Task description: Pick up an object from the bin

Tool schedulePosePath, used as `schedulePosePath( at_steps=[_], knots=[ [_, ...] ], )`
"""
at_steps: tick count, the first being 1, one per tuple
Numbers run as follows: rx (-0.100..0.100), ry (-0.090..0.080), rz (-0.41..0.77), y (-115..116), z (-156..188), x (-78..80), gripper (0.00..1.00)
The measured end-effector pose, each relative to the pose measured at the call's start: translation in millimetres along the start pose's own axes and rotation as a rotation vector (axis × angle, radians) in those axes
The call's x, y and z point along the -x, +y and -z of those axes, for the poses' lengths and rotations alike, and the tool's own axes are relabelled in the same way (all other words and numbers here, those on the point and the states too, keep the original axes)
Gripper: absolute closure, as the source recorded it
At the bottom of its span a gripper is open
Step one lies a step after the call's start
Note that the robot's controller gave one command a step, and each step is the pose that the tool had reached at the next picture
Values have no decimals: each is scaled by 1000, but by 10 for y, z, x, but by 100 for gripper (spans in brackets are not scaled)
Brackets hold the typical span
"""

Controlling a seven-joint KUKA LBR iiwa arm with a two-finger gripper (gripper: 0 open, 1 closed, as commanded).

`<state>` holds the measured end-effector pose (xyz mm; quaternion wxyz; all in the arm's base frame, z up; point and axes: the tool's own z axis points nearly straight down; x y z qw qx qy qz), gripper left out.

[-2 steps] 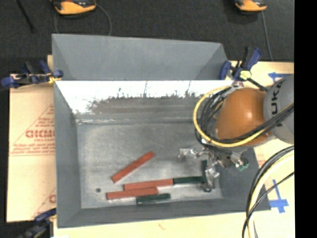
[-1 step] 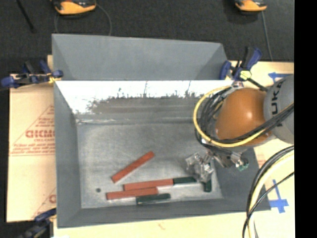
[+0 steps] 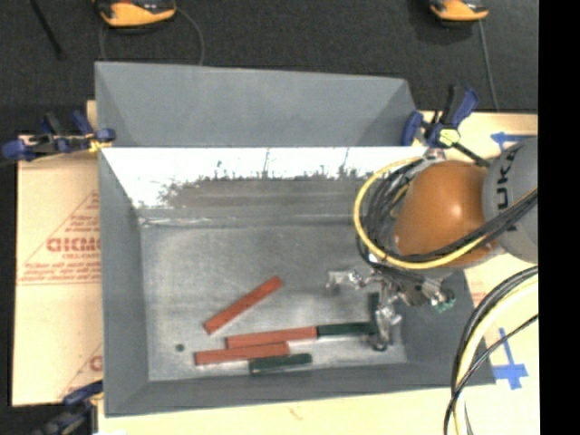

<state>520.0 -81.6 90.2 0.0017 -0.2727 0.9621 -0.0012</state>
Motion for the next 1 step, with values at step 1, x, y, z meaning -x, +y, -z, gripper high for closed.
schedulePosePath(
  at_steps=[1],
  knots=[
    [0, 0, 2, 0, 0, 0, 100]
  ],
)
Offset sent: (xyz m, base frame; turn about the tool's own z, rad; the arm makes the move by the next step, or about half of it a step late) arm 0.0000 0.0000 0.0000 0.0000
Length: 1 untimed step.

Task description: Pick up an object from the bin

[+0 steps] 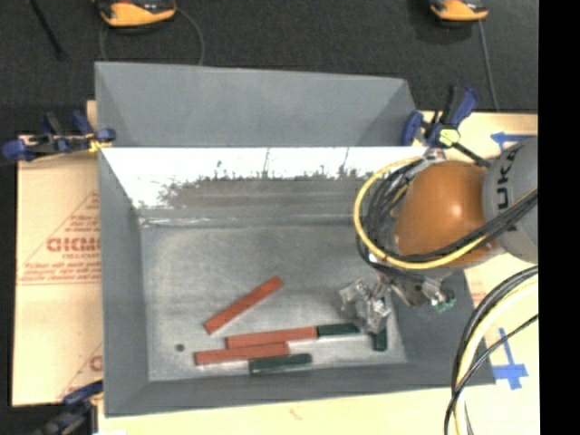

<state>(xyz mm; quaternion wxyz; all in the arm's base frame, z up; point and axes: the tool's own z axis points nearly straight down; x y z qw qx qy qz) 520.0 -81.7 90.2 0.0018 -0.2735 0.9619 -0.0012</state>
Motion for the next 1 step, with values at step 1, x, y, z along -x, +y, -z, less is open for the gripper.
schedulePosePath(
  at_steps=[1],
  knots=[
    [0, 0, 1, 0, 0, 0, 0]
  ],
)
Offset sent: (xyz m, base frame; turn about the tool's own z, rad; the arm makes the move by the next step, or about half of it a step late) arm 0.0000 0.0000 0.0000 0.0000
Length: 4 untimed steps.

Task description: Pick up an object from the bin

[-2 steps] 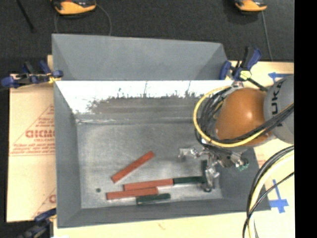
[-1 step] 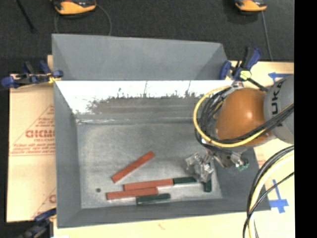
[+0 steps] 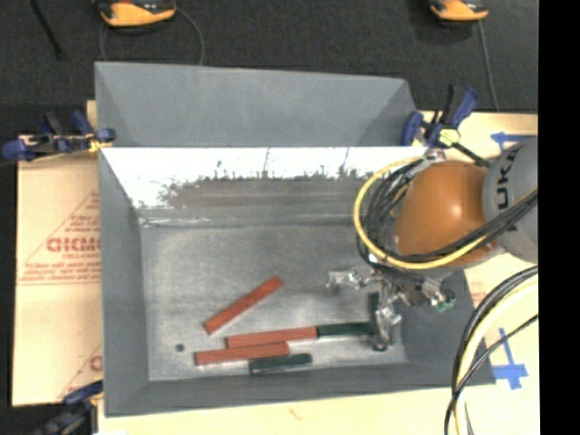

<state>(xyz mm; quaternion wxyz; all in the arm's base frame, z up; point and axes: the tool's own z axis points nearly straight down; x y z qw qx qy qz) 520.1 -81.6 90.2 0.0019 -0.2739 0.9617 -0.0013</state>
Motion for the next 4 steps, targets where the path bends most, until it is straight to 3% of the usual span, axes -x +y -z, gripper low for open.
schedulePosePath(
  at_steps=[1, 2, 3, 4],
  knots=[
    [0, 0, 1, 0, 0, 0, 100],
    [0, 0, 1, 0, 0, 0, 0],
    [0, 0, 2, -1, 0, 0, 100],
    [0, 0, 3, -1, 0, 0, 0]
  ],
)
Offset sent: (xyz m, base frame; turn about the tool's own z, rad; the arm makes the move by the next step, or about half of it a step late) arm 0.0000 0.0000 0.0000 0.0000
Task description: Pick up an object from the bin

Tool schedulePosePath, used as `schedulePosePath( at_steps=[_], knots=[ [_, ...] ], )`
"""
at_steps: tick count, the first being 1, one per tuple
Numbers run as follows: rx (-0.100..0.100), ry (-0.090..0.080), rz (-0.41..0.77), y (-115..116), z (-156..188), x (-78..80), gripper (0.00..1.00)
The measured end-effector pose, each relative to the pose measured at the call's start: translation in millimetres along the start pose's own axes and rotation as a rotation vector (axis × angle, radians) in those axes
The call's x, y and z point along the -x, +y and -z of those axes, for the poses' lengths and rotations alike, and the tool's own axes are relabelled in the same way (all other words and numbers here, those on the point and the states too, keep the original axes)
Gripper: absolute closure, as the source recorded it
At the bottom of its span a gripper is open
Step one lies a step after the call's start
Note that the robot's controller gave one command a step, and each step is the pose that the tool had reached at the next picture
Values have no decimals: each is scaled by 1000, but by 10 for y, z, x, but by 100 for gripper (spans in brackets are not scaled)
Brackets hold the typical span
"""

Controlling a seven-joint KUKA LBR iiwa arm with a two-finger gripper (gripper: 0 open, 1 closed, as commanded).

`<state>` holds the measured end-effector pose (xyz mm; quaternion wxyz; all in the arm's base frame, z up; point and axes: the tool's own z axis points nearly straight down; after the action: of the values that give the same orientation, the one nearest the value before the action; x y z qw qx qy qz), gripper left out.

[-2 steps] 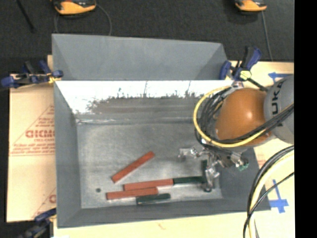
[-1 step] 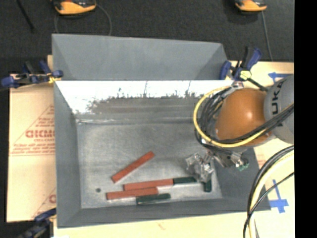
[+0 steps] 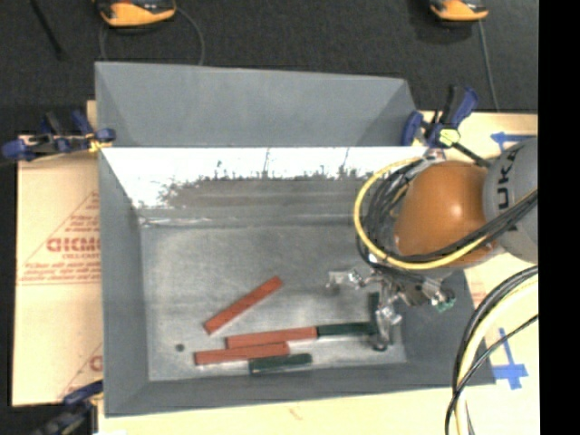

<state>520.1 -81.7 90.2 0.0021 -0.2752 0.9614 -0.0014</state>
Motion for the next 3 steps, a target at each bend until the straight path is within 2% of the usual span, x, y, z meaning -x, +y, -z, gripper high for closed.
schedulePosePath(
  at_steps=[1, 2, 3],
  knots=[
    [-1, -2, 346, -670, -153, 538, 0],
    [6, 1, 483, -240, 25, -10, 0],
    [5, -2, 804, -324, -204, 139, 0]
  ],
)
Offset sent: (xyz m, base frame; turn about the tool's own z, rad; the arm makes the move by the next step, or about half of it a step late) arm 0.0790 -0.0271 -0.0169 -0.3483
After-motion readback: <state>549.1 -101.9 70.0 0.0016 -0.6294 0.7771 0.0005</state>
